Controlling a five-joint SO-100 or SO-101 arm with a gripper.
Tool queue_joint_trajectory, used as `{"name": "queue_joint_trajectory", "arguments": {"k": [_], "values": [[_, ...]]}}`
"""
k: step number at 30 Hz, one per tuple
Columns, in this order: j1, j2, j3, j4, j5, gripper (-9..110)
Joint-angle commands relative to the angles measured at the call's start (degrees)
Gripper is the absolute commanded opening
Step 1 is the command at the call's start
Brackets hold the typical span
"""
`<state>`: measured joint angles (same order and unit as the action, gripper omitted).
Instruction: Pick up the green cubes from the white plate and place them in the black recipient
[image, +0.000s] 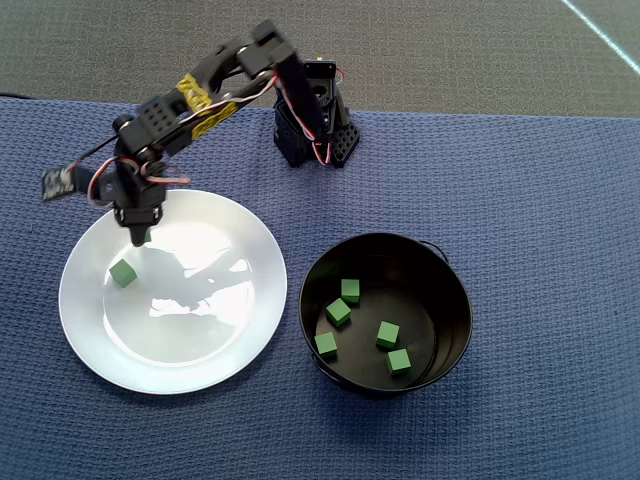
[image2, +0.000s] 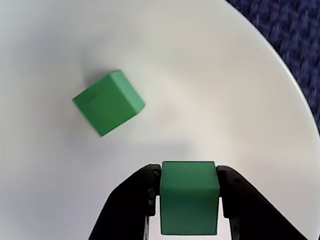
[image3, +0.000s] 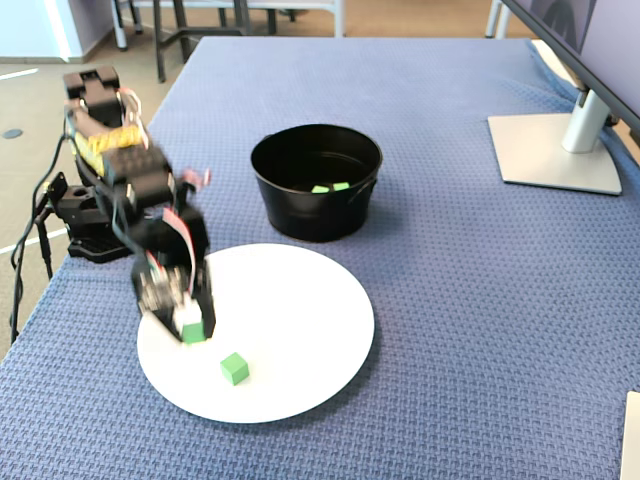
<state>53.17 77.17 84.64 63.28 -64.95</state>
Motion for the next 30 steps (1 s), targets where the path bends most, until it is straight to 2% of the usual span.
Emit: {"name": "queue_joint_trajectory", "arguments": {"k": [1, 7, 10, 15, 19, 22, 23, 25, 27, 30], "values": [[-4.04, 17.31, -7.73, 12.48, 17.67, 0], [-15.82, 31.29, -13.36, 17.75, 44.38, 0], [-28.56, 33.13, -11.87, 18.46, 55.55, 0], [-50.89, 32.52, 1.14, 8.79, 68.20, 0], [-61.44, 24.35, 5.62, 3.60, 72.25, 0], [-65.21, 18.98, 5.45, 2.64, 72.86, 0], [-65.83, 18.90, 5.36, 2.99, 72.51, 7], [-66.36, 20.65, 4.31, 5.54, 69.87, 29], [-64.78, 24.26, 3.08, 7.82, 67.85, 33], [-59.33, 31.38, 0.62, 10.90, 64.16, 34]]}}
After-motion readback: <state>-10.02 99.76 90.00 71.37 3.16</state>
